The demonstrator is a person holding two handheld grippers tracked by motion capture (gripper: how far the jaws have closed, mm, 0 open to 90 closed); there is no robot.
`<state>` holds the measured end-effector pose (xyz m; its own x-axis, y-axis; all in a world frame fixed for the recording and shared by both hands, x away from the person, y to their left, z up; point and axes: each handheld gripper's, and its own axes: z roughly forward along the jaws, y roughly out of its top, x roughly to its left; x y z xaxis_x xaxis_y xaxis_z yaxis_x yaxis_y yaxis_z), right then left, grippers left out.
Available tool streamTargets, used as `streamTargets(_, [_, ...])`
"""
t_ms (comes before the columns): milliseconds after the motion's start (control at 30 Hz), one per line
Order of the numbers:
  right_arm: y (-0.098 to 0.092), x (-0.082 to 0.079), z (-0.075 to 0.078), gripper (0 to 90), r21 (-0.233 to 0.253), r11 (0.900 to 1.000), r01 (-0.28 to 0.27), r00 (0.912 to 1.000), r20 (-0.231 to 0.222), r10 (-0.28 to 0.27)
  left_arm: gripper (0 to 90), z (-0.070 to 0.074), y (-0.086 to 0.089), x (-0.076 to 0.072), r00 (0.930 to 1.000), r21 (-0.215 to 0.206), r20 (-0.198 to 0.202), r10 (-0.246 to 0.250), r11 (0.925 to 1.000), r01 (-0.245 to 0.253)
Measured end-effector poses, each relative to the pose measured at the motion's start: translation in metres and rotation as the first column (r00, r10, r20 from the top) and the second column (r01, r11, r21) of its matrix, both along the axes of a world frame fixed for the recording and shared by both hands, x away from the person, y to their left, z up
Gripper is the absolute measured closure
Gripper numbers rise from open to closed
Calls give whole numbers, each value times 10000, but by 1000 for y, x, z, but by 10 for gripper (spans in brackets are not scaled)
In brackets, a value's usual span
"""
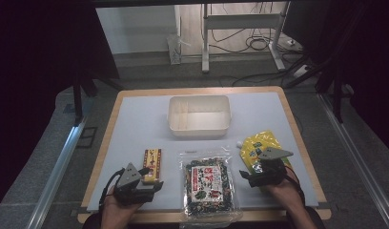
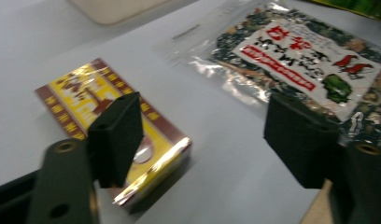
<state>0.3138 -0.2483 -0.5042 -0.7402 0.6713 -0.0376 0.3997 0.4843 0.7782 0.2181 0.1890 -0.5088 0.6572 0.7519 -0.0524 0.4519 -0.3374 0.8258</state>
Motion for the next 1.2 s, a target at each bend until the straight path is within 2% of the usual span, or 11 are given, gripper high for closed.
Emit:
streamTargets(167, [1,0,0,21,-21,10000,-48,10000,-6,48,411,1,-11,-2,9988,25,-21,-481,9988,481])
streamTargets(367, [3,-1,-1,23,-101,9999,-92,10000,-13,92,569,-2,-23,-1,9933,32,-337,-1106,9938,1107])
streamTargets(400, [3,-1,-1,23,-109,9999,-97,10000,-8,97,603,-3,-29,-1,9879,56,-510,-1466,9891,1471])
streamTargets(500, [3,-1,-1,24,-128,9998,-119,9999,-9,119,710,-5,-36,-1,9809,61,-679,-1823,9831,1831])
streamTargets(533, [3,-1,-1,24,-128,9998,-119,9999,-9,119,740,-5,-36,-1,9809,61,-679,-1823,9831,1831])
streamTargets(700, [4,-1,-1,25,-153,9998,-157,9999,1,157,852,-9,-54,1,9633,-2,-964,-2505,9678,2517])
streamTargets(967, [7,-2,-2,27,-203,9994,-276,9996,-45,275,894,-17,-81,-3,9371,-137,-1320,-3231,9459,3242])
streamTargets(1000, [7,-2,-2,27,-203,9994,-276,9996,-45,275,894,-17,-81,-3,9371,-137,-1320,-3231,9459,3242])
streamTargets(1100, [8,-3,-2,27,-248,9991,-338,9994,-70,337,894,-20,-87,-7,9244,-25,-1498,-3508,9351,3545])
streamTargets(1167, [9,-3,-2,27,-278,9990,-351,9993,-105,348,894,-22,-88,-9,9192,46,-1613,-3592,9311,3647])
streamTargets(1200, [9,-3,-3,27,-267,9990,-356,9993,-146,353,895,-23,-88,-9,9187,-5,-1662,-3583,9317,3632])
